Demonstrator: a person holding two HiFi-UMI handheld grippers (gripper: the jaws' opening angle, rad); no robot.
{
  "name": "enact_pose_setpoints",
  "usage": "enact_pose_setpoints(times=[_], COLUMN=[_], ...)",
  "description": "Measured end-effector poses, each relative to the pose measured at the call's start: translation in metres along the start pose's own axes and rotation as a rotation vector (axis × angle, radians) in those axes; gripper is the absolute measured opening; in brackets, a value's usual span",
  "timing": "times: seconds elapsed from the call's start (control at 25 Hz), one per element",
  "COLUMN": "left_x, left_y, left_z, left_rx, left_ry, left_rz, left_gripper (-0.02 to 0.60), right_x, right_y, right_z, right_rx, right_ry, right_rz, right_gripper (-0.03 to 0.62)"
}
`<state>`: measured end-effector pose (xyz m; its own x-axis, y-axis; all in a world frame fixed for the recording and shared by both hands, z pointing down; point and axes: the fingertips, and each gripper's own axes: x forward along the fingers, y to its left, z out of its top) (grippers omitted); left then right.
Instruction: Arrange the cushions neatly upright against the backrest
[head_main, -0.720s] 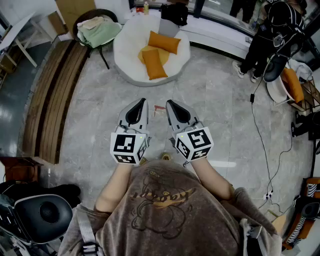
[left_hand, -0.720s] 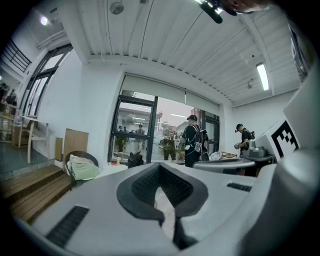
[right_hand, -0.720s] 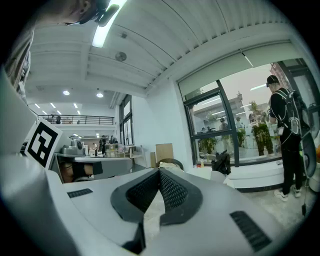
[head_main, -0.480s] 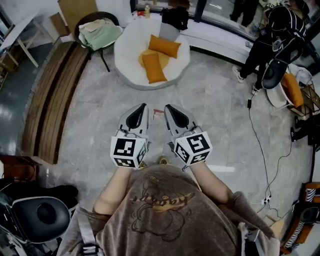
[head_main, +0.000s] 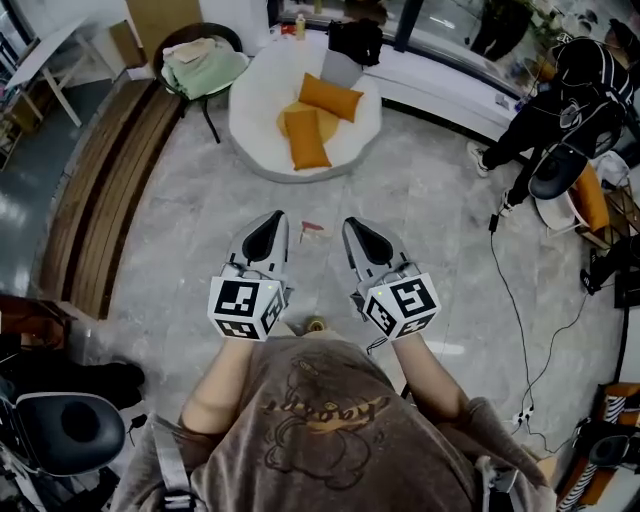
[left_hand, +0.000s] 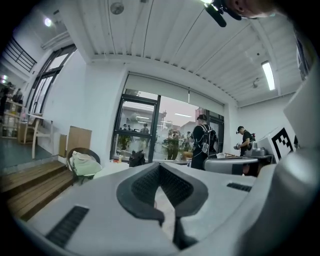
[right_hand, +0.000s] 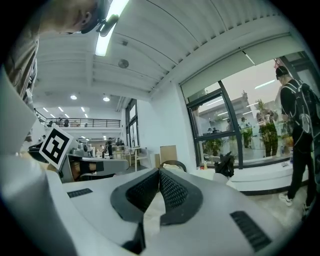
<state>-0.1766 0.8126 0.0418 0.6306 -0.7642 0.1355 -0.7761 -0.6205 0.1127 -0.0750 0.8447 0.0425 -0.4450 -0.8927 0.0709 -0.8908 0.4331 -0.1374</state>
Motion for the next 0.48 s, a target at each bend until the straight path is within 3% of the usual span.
enact_pose_setpoints(times=[0.16,0.48], left_x=[0.004,0.024], left_y=[-0.006,-0.006], left_z=[-0.005,-0.01], left_rx=[0.013,0.006], left_ry=[0.015,0.022], left_rz=[0.023,-0.005], left_gripper=[0.005,0.005], right_x=[-0.009,0.007], right_y=[-0.02,-0.035], right_z=[-0.004,-0.013], right_rx=[0.006,0.005], right_ry=[0.014,0.029], right_rz=[-0.004,-0.008], right_gripper=[0.02,0.02])
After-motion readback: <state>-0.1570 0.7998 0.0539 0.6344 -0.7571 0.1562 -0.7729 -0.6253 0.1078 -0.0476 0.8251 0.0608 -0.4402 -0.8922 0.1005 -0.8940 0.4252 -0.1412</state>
